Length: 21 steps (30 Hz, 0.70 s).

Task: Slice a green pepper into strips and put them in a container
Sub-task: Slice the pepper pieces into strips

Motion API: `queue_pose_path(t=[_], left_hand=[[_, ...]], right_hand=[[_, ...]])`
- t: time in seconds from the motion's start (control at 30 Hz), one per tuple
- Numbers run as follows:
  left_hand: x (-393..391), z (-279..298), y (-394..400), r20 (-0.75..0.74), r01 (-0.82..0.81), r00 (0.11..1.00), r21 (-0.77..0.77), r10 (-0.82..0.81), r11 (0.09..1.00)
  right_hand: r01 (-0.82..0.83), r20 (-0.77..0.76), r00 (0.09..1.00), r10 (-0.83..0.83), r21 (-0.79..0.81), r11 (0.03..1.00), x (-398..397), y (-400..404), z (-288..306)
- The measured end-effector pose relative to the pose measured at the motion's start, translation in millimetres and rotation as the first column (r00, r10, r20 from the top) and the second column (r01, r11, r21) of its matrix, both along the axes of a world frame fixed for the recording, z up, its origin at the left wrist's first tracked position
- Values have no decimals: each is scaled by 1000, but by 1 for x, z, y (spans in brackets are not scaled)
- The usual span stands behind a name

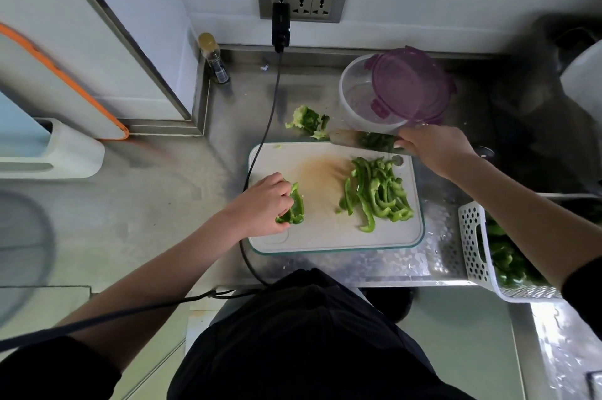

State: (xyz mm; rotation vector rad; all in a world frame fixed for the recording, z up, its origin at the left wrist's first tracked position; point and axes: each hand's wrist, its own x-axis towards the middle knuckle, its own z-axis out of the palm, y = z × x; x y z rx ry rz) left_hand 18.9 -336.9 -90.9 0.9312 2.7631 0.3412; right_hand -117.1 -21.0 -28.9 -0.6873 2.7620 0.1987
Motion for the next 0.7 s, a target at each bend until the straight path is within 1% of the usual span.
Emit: queue_pose_path(t=[0.07, 0.1, 0.23, 0.3, 0.37, 0.43, 0.5, 0.63, 0.7], left_hand=[[-1, 1, 2, -5, -3, 1000, 3, 3, 1000], [-2, 0, 2, -8, -8, 1000, 12, 8, 1000], [-11, 4, 13, -25, -65, 997, 65, 67, 996], [-14, 3, 21, -7, -87, 996, 87, 88, 992], [-15, 1, 27, 23, -116, 993, 100, 114, 988], [-13, -3, 30, 41, -148, 989, 111, 144, 983], [-10, -9, 31, 43, -162, 986, 116, 158, 980], [-8, -11, 30, 39, -156, 988, 126, 152, 980], [-9, -11, 31, 46, -148, 989, 127, 143, 981]], right_hand=[[-1, -23, 1000, 1, 20, 1000, 4, 1, -1], [23, -27, 999, -23, 15, 1000, 8, 1, 0], [227, -33, 973, -230, -82, 970, 27, -5, 5], [325, 7, 945, -328, -153, 933, 42, -15, 6], [422, 117, 907, -406, -247, 872, 61, -28, 8], [475, 248, 876, -415, -287, 832, 83, -47, 9], [492, 329, 857, -396, -298, 818, 107, -66, 3], [543, 390, 828, -403, -378, 750, 143, -97, -17], [543, 392, 829, -398, -393, 742, 153, -106, -26]])
